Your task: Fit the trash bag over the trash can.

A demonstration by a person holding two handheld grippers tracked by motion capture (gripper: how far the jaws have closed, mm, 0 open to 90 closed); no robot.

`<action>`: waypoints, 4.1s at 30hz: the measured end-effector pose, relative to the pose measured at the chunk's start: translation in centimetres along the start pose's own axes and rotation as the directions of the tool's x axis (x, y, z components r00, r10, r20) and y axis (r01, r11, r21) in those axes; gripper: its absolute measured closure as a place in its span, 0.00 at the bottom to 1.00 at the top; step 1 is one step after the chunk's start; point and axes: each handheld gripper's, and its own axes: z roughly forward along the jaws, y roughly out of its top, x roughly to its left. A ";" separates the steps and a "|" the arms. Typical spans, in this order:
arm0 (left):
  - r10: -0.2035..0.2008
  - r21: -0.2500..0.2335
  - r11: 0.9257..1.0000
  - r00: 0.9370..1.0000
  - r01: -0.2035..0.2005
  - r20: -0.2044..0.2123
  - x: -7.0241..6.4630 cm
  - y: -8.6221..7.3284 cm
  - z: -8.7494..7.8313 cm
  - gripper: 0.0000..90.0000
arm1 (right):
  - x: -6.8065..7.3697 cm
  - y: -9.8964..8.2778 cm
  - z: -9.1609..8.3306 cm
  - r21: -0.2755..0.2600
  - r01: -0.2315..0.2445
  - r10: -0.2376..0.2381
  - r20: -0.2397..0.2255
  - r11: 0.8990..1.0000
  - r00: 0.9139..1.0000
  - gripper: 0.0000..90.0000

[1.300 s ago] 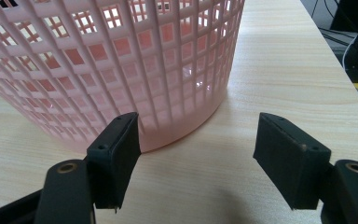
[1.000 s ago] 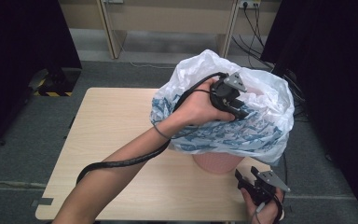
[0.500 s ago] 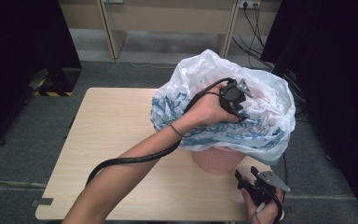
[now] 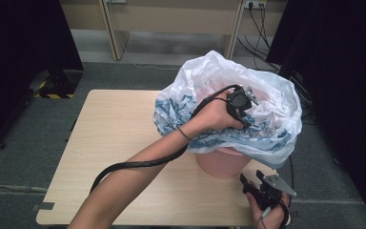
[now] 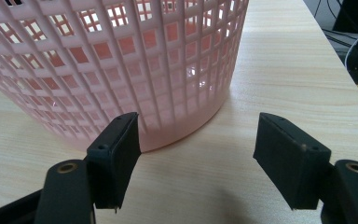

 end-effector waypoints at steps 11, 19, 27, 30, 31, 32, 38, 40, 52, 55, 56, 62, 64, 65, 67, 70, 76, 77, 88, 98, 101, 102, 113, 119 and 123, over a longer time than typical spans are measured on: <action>-0.005 -0.097 0.995 1.000 0.003 -0.024 -0.2 0.2 -3.0 0.61 | 0.0 0.0 0.0 -0.001 0.002 -0.002 0.000 1.000 1.000 0.35; -0.016 -0.143 0.990 1.000 0.012 -0.025 -0.3 0.0 -5.4 0.57 | 0.1 0.0 0.0 0.000 0.006 -0.006 0.003 1.000 1.000 0.35; 0.015 -0.098 0.995 1.000 -0.015 0.002 -1.1 -0.4 -4.7 0.65 | 0.1 0.0 0.0 0.005 0.005 -0.005 0.005 1.000 1.000 0.35; 0.019 -0.056 0.998 0.999 -0.017 0.038 -1.4 -0.8 -3.6 0.68 | 0.1 0.0 -0.1 -0.001 0.004 -0.004 0.004 1.000 1.000 0.35; 0.021 -0.049 0.999 0.999 -0.019 0.046 -1.5 -0.9 -3.4 0.69 | 0.1 0.0 -0.1 -0.001 0.004 -0.004 0.003 1.000 1.000 0.35; 0.026 -0.039 0.999 0.998 -0.024 0.056 -1.7 -1.1 -3.1 0.70 | 0.1 0.0 -0.1 -0.001 0.003 -0.003 0.003 1.000 1.000 0.35; 0.038 -0.022 0.999 0.997 -0.036 0.074 -2.1 -1.3 -3.1 0.71 | 0.0 0.0 0.0 0.000 0.002 -0.002 0.000 1.000 1.000 0.35; 0.041 -0.020 0.999 0.996 -0.040 0.079 -2.4 -1.4 -3.0 0.71 | 0.1 0.0 0.0 0.000 0.005 -0.005 0.002 1.000 1.000 0.35; 0.043 -0.008 0.999 0.994 -0.042 0.101 -2.7 -1.9 -2.6 0.70 | 0.1 0.0 0.0 0.000 0.003 -0.003 0.003 1.000 1.000 0.35; 0.039 0.002 0.999 0.993 -0.040 0.108 -2.7 -2.0 -2.5 0.70 | 0.1 0.0 0.0 0.000 0.004 -0.004 0.002 1.000 1.000 0.35; 0.039 0.009 0.999 0.993 -0.041 0.113 -2.7 -2.1 -2.5 0.70 | 0.1 0.0 0.0 0.000 0.004 -0.004 0.002 1.000 1.000 0.35; 0.038 0.013 0.999 0.991 -0.040 0.127 -2.7 -2.1 -2.7 0.67 | 0.1 0.0 -0.1 -0.001 0.004 -0.004 0.003 1.000 1.000 0.35; 0.025 -0.012 1.000 0.993 -0.024 0.112 -2.5 -1.9 -3.2 0.60 | 0.1 0.0 -0.1 -0.002 0.004 -0.004 0.003 1.000 1.000 0.35; 0.021 -0.023 1.000 0.994 -0.019 0.103 -2.4 -1.8 -3.5 0.56 | 0.1 0.0 -0.1 -0.002 0.004 -0.004 0.003 1.000 1.000 0.35; 0.015 -0.047 0.999 0.996 -0.011 0.092 -2.1 -1.7 -4.4 0.50 | 0.1 0.0 -0.1 -0.001 0.002 -0.002 0.003 1.000 1.000 0.35; 0.000 -0.079 0.997 0.997 0.006 0.073 -1.5 -1.5 -5.7 0.45 | 0.1 0.0 0.0 0.002 0.005 -0.005 0.004 1.000 1.000 0.35; -0.015 -0.097 0.995 0.999 0.019 0.040 -0.6 -1.2 -7.3 0.43 | 0.1 0.0 0.0 0.003 0.006 -0.006 0.006 1.000 1.000 0.35; -0.018 -0.099 0.995 0.999 0.021 0.035 -0.5 -1.1 -7.5 0.43 | 0.1 0.0 0.0 0.003 0.006 -0.006 0.007 1.000 1.000 0.35; -0.058 -0.046 0.997 0.997 0.056 -0.052 2.4 -0.3 -7.4 0.44 | 0.1 0.0 0.0 0.002 0.004 -0.004 0.003 1.000 1.000 0.35; -0.069 0.070 0.994 0.990 0.079 -0.124 3.9 -1.5 -5.1 0.55 | 0.0 0.0 0.0 0.002 0.001 -0.001 -0.001 1.000 1.000 0.35; -0.055 0.121 0.990 0.989 0.072 -0.137 3.8 -1.7 -4.3 0.61 | 0.0 0.0 0.0 0.003 0.003 -0.003 0.000 1.000 1.000 0.35; -0.053 0.135 0.988 0.988 0.072 -0.142 3.8 -1.7 -4.1 0.63 | 0.0 0.0 0.0 0.003 0.004 -0.004 0.001 1.000 1.000 0.35; -0.046 0.257 0.963 0.990 0.080 -0.136 4.1 -2.3 -1.9 0.72 | 0.0 0.0 0.0 0.000 -0.001 0.001 -0.003 1.000 1.000 0.35; -0.044 0.285 0.955 0.991 0.079 -0.129 4.1 -2.8 -1.4 0.71 | 0.0 0.0 0.0 0.000 -0.001 0.001 -0.003 1.000 1.000 0.35; -0.038 0.263 0.962 0.991 0.072 -0.129 3.9 -2.6 -1.7 0.68 | 0.0 0.0 0.0 -0.001 0.001 -0.001 -0.005 1.000 1.000 0.35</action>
